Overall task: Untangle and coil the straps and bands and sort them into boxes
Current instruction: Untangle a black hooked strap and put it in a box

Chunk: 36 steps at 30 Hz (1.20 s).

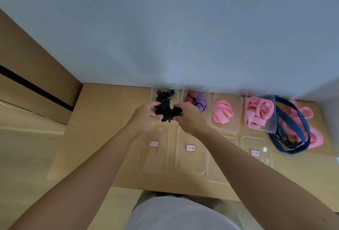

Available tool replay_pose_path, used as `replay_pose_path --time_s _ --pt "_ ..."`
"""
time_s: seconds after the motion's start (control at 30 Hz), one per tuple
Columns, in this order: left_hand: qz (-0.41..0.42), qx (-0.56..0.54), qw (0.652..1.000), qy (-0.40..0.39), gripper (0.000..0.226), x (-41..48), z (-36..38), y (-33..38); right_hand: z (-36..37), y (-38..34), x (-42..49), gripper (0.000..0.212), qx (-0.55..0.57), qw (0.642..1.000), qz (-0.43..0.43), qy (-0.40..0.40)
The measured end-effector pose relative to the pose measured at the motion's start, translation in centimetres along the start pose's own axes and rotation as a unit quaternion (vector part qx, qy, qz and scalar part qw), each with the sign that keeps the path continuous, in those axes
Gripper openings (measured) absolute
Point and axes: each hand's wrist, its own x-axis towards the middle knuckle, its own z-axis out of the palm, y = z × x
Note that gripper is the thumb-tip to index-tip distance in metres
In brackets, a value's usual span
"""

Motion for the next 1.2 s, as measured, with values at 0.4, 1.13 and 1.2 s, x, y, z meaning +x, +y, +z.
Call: replay_pose_path --time_s 0.4,1.13,1.2 --pt "0.078 0.256 0.962 -0.062 0.049 6.7 -0.8 -1.6 2.4 -0.3 4.9 0.010 -0.298 0.952 -0.028 -0.056" --pt "0.146 0.452 0.879 -0.052 0.024 8.5 -0.2 -1.2 3.2 -2.8 5.3 0.018 -0.407 0.907 -0.076 -0.072" --pt "0.144 0.438 0.886 -0.055 0.026 8.4 -0.4 -1.1 3.5 -2.2 5.1 0.015 -0.388 0.917 -0.081 -0.051"
